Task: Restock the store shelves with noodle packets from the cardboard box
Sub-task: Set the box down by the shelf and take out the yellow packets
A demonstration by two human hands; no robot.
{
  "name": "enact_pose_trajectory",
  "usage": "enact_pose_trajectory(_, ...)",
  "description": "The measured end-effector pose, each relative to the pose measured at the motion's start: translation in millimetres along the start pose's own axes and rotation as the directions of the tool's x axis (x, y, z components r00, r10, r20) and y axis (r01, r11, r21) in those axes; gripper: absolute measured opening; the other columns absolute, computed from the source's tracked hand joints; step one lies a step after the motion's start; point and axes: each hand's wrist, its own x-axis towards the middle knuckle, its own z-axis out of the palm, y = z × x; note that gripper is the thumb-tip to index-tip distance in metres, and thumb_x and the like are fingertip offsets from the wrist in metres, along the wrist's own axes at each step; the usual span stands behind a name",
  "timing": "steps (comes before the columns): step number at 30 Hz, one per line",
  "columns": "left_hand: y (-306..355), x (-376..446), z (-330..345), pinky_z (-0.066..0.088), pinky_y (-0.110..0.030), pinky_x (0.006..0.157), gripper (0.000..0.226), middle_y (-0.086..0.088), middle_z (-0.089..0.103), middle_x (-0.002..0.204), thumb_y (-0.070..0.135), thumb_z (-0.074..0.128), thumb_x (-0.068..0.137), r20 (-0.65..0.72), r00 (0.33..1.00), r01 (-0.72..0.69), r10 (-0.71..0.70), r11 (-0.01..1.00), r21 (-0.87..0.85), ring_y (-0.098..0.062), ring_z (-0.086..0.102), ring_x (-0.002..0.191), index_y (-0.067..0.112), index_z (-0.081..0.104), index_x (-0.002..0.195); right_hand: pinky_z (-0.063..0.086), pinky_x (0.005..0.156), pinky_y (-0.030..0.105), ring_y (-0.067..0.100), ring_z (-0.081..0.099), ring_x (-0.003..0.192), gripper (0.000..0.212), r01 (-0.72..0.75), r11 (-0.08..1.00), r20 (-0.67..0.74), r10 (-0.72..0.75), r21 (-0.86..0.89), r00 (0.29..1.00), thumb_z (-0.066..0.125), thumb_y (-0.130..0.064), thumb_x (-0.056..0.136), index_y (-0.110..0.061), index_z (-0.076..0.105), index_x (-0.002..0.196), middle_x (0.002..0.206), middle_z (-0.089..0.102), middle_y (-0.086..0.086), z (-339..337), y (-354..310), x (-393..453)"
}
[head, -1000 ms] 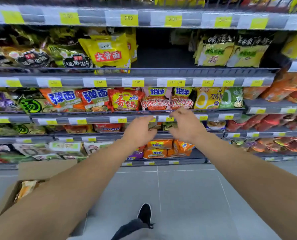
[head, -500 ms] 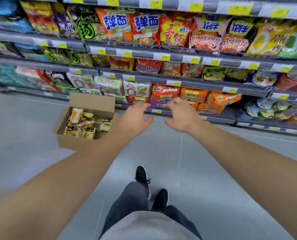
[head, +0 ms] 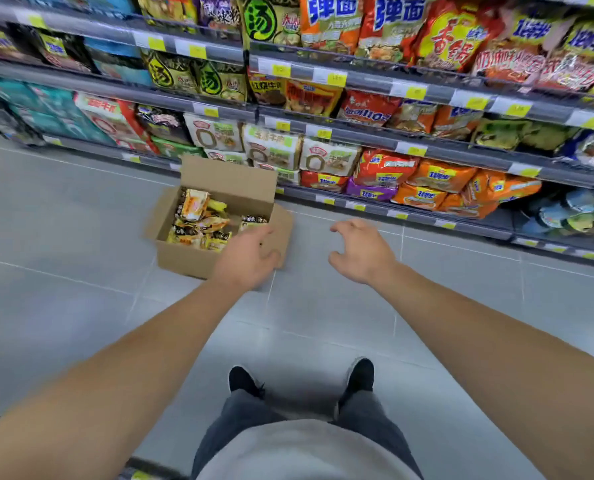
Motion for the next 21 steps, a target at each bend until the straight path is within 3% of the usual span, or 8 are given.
enact_pose_trajectory(8,-142,-2,-59,0.039,-0.028,0.102,0.051,-0.005,0.054,0.140,0.025,0.063,0.089,0.067,0.993,0.098,-0.095,0.994,-0.044,-0.024,0.051,0.127,0.017,0.051,0.138,0.040,0.105,0.038,0.027,0.037,0.132,0.056,-0.054,0.998,0.072,0.052,0.028,0.996,0.056,-0.033,0.090,-0.020,0.044,0.142,0.142,0.040,0.005,64,-115,40)
enact_pose_trajectory(21,-272,119,-92,0.041,-0.028,0.100,0.052,-0.001,0.055,0.139,0.029,0.062,0.090,0.201,0.937,0.293,-0.287,0.956,0.001,-0.023,0.055,0.121,0.021,0.050,0.139,0.041,0.104,0.035,0.027,0.046,0.126,0.050,-0.152,0.984,0.268,0.122,0.095,0.956,0.057,-0.030,0.090,-0.016,0.048,0.137,0.140,0.043,0.007,134,-174,199)
